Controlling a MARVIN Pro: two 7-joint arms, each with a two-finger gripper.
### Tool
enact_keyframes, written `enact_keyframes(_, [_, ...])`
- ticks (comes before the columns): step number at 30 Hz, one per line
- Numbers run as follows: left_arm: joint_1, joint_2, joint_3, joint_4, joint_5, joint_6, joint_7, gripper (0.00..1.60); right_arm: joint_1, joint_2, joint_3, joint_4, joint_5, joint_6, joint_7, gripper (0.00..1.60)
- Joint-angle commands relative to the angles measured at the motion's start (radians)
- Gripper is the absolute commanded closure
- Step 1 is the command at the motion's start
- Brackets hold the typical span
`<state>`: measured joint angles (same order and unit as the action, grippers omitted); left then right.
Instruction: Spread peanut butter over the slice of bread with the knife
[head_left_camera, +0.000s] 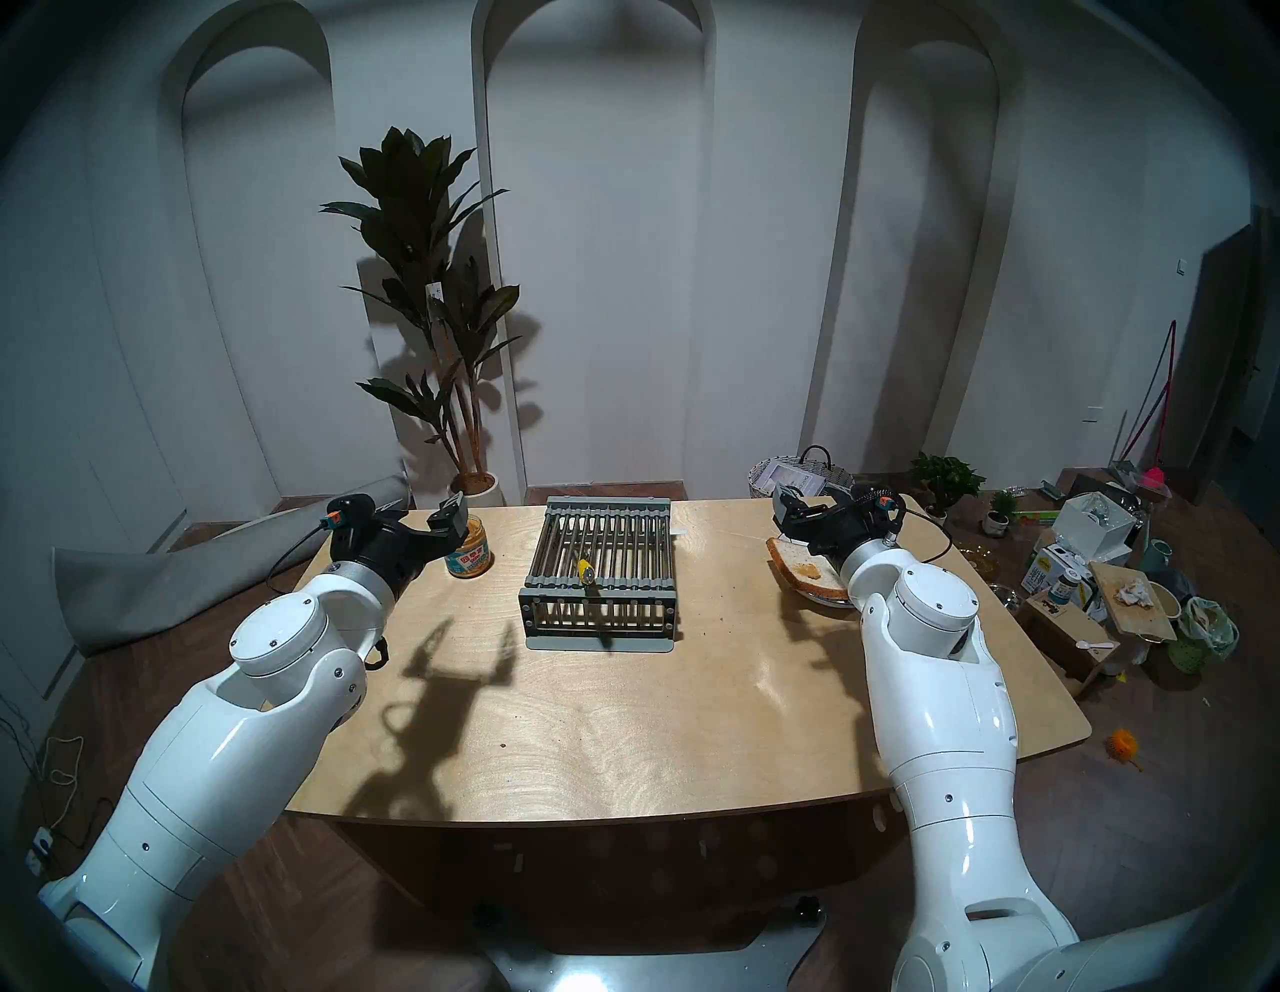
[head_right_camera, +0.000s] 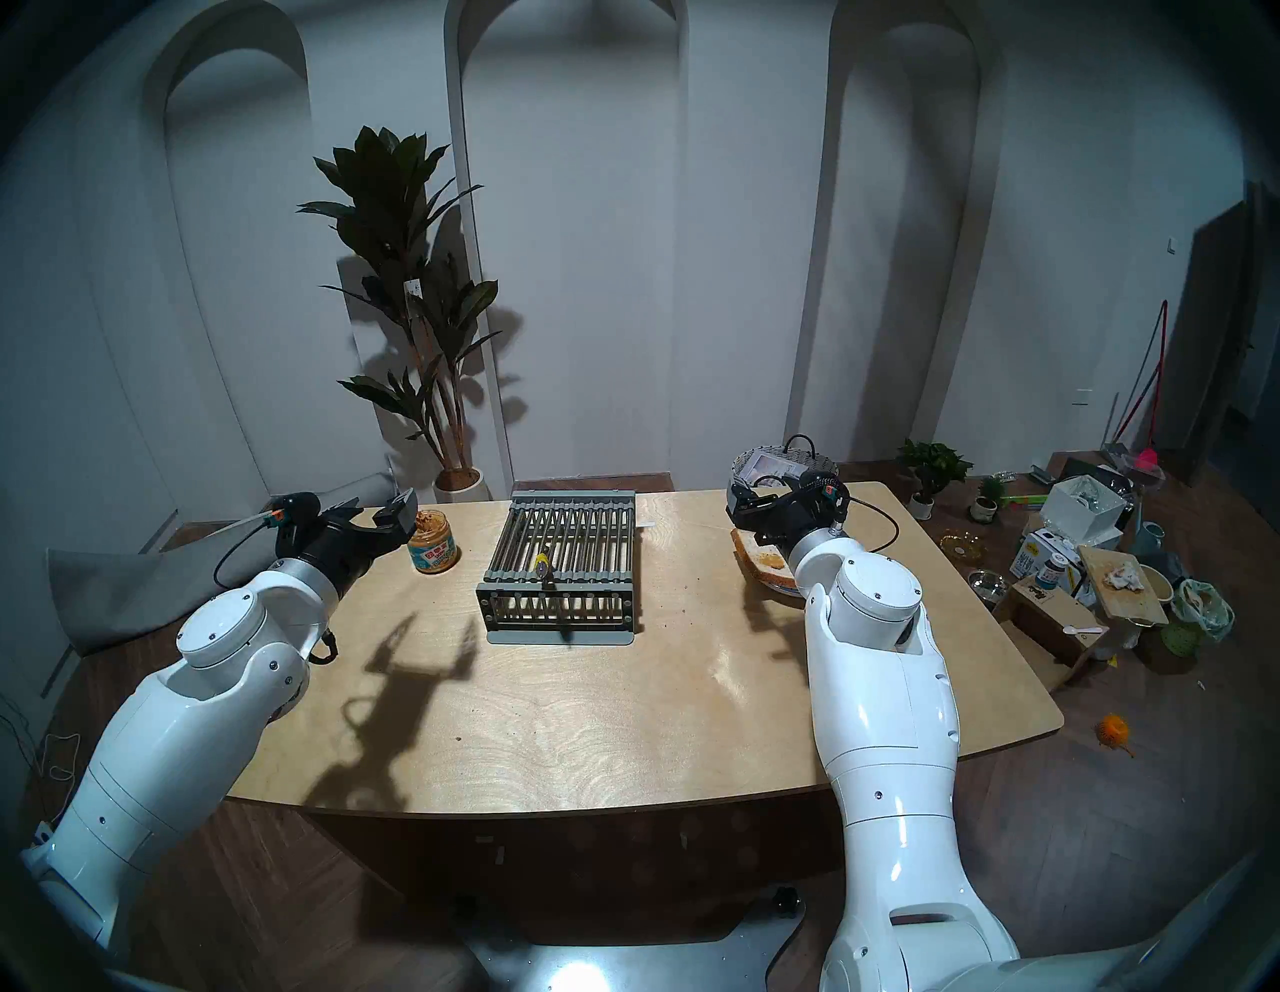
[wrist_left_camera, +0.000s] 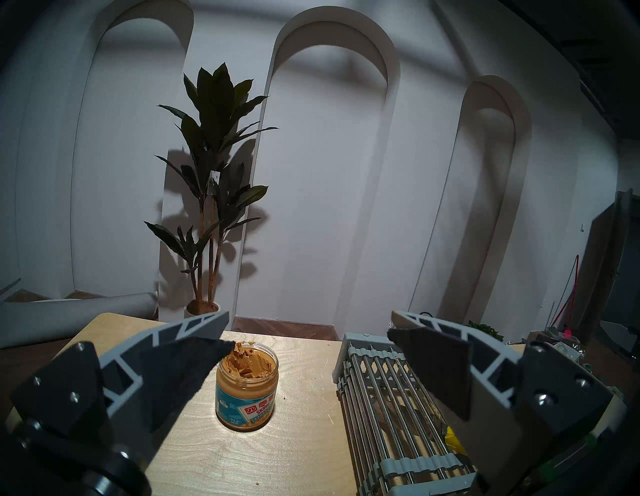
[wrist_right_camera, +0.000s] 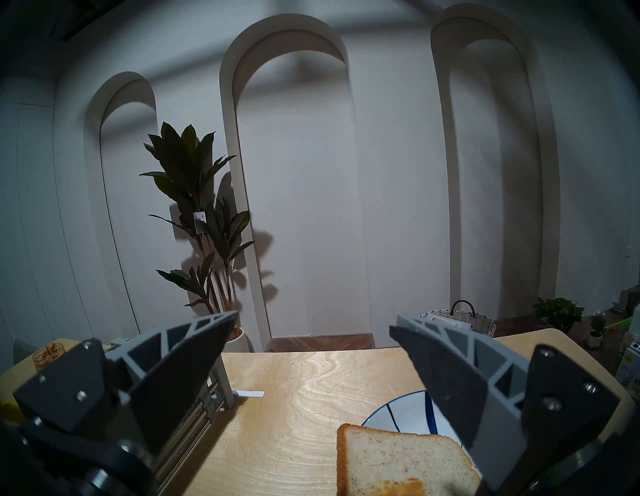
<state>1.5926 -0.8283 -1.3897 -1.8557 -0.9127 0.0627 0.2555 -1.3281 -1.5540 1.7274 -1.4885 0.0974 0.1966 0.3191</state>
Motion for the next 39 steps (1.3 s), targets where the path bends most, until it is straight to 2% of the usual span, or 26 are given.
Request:
enact_keyframes(1, [-0.022,0.002,-0.014,-0.012,0.000,-0.006,0.000,0.00,0.010,0.002,-0.001,-0.026,-0.001,-0.003,-0.001,0.00])
enact_keyframes(39, [-0.021,0.001,-0.015,-0.012,0.001,-0.005,0.000,0.00,0.010,0.002,-0.001,-0.026,0.000,-0.003,-0.001,0.00])
